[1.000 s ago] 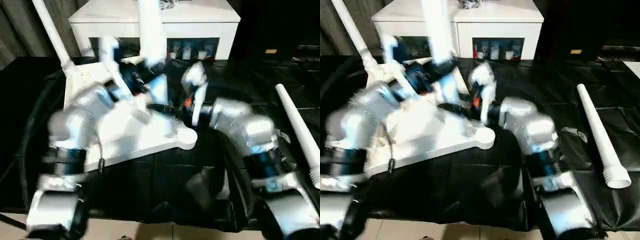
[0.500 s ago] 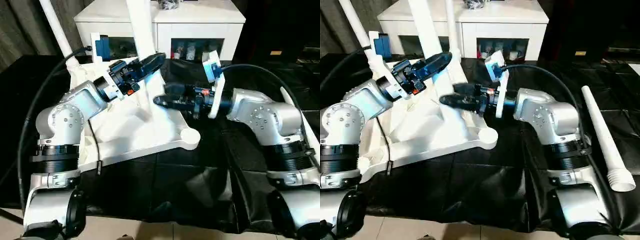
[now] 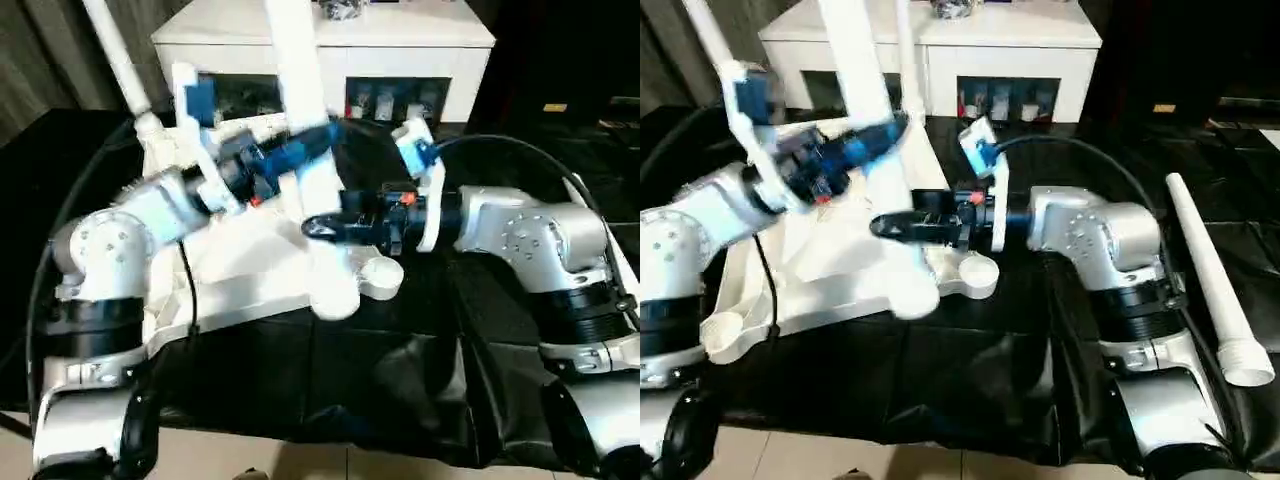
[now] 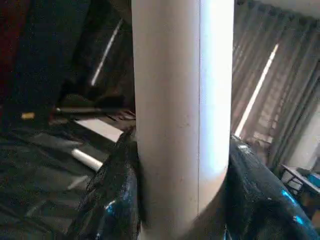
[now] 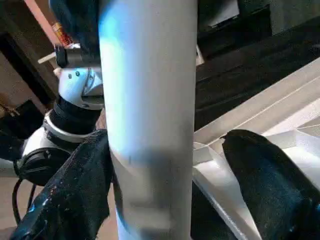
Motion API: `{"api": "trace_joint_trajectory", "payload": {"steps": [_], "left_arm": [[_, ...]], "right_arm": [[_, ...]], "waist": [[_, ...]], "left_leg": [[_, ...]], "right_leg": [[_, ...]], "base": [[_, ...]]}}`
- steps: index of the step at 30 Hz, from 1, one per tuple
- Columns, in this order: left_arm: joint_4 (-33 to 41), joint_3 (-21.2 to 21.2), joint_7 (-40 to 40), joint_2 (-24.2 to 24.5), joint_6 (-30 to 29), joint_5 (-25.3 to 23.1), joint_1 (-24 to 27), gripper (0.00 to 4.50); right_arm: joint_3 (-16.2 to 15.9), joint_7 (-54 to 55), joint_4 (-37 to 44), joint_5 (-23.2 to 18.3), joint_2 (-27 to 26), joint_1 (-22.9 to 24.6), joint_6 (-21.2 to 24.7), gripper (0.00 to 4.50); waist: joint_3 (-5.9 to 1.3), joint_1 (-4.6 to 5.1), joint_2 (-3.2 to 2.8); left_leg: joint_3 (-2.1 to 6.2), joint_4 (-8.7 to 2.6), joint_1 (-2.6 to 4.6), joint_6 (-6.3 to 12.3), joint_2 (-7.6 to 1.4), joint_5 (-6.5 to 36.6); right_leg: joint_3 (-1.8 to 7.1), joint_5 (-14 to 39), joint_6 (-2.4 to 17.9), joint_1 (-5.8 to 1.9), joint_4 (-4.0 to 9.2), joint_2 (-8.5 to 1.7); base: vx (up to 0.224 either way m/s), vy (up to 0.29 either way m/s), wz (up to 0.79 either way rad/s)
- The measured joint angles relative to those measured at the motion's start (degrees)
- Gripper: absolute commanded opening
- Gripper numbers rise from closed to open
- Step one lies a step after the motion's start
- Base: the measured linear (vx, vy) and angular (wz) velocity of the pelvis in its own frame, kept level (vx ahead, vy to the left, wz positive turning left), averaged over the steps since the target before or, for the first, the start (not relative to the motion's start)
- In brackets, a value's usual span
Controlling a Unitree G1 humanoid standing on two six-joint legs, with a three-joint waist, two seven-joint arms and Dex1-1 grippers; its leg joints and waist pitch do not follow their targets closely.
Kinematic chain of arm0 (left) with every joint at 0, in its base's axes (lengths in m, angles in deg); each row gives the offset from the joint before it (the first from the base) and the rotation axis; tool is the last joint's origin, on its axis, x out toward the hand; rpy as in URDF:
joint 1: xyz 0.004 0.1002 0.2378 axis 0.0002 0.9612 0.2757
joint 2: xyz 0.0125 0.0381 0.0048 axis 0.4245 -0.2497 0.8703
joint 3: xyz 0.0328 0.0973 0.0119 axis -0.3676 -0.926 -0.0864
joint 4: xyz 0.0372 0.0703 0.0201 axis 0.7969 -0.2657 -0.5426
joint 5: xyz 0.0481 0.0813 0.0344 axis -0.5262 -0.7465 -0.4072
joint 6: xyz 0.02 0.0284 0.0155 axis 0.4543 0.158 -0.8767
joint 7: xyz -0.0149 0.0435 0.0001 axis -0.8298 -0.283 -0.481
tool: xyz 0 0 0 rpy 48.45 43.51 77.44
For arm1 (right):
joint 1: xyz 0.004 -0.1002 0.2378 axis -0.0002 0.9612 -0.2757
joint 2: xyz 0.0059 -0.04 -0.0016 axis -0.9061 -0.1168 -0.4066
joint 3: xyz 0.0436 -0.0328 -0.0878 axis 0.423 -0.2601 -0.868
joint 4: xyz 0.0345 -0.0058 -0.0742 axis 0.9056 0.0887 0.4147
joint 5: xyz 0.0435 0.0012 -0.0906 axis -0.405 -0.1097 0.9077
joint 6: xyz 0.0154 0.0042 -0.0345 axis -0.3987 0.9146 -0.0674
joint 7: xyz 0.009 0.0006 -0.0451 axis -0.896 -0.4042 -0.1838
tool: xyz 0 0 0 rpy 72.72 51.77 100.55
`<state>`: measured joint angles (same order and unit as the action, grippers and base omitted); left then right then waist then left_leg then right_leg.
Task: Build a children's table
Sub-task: Insert table leg to table base
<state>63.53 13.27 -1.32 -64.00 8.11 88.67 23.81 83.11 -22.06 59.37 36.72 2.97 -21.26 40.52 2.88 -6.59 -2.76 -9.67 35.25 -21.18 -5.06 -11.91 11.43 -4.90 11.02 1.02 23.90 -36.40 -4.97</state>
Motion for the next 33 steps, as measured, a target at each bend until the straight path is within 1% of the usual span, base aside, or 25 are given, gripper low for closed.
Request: {"api": "trace_joint_trajectory", "payload": {"steps": [4, 9, 13, 15, 30, 31, 32, 33], "left_arm": [[0.0, -1.5, 2.5, 0.9, 0.2, -0.4, 0.0, 1.84], [0.0, -2.5, 4.7, 1.5, 0.8, -0.6, 0.0, 1.84], [0.0, -2.6, 5.5, 1.6, 1.1, -0.6, -0.2, 1.84], [0.0, -2.6, 5.7, 1.6, 1.2, -0.6, -0.4, 1.84], [-0.2, -3.6, 6.8, 1.5, 2.0, -0.7, -0.5, 1.84], [-0.3, -3.6, 6.8, 1.4, 2.0, -0.7, -0.6, 1.84], [-0.3, -3.6, 6.9, 1.4, 2.1, -0.8, -0.6, 1.84], [-0.3, -3.6, 7.0, 1.4, 2.2, -1.1, -0.6, 1.84]], "right_arm": [[-0.7, -2.2, 0.0, -0.1, 1.1, -1.4, -0.1, 3.65], [-3.4, -5.8, 0.1, -0.1, 2.4, -1.4, -0.2, 3.65], [-5.5, -7.6, 0.2, 0.6, 4.0, -1.3, -1.1, 3.65], [-5.8, -8.0, 0.2, 1.2, 4.0, -1.3, -1.2, 3.65], [-7.9, -8.8, 0.2, 1.5, 3.4, -0.9, -2.7, 3.65], [-8.0, -8.8, 0.2, 1.5, 3.4, -0.9, -2.7, 3.49], [-8.0, -8.8, 0.2, 1.5, 3.4, -0.9, -2.7, 3.49], [-8.1, -8.9, 0.2, 1.5, 3.4, -0.9, -2.7, 3.32]], "waist": [[-0.02, 0.04, 0.04], [-0.02, 0.07, 0.04], [-0.02, 0.07, 0.05], [-0.02, 0.09, 0.04], [-0.02, 0.13, 0.03], [-0.02, 0.13, 0.03], [-0.02, 0.13, 0.03], [-0.02, 0.13, 0.03]], "left_leg": [[0.00, 0.08, 0.02, -0.10, 0.01, 0.1], [0.01, 0.17, 0.02, -0.23, 0.00, 0.1], [0.01, 0.28, 0.03, -0.23, 0.00, 0.1], [0.02, 0.33, 0.03, -0.23, 0.00, 0.1], [0.04, 0.44, 0.04, -0.24, 0.00, 0.1], [0.04, 0.44, 0.04, -0.25, 0.00, 0.1], [0.04, 0.44, 0.05, -0.25, 0.00, 0.1], [0.04, 0.44, 0.05, -0.25, 0.00, 0.1]], "right_leg": [[0.01, 0.0, 0.0, -0.02, -0.10, -0.03], [0.01, 0.0, 0.0, 0.00, -0.26, -0.05], [0.01, 0.0, 0.0, -0.01, -0.35, -0.07], [0.01, 0.0, 0.0, -0.01, -0.39, -0.08], [0.02, 0.0, 0.0, -0.01, -0.56, -0.10], [0.02, 0.0, 0.0, -0.01, -0.56, -0.10], [0.02, 0.0, 0.0, -0.01, -0.56, -0.10], [0.02, 0.0, 0.0, -0.01, -0.56, -0.10]], "base": [[0.000, 0.000, 0.00], [0.000, 0.000, 0.00], [0.000, 0.000, 0.00], [0.000, 0.000, 0.00], [0.000, 0.000, 0.00], [0.000, 0.000, 0.00], [0.000, 0.000, 0.00], [0.000, 0.000, 0.00]]}}
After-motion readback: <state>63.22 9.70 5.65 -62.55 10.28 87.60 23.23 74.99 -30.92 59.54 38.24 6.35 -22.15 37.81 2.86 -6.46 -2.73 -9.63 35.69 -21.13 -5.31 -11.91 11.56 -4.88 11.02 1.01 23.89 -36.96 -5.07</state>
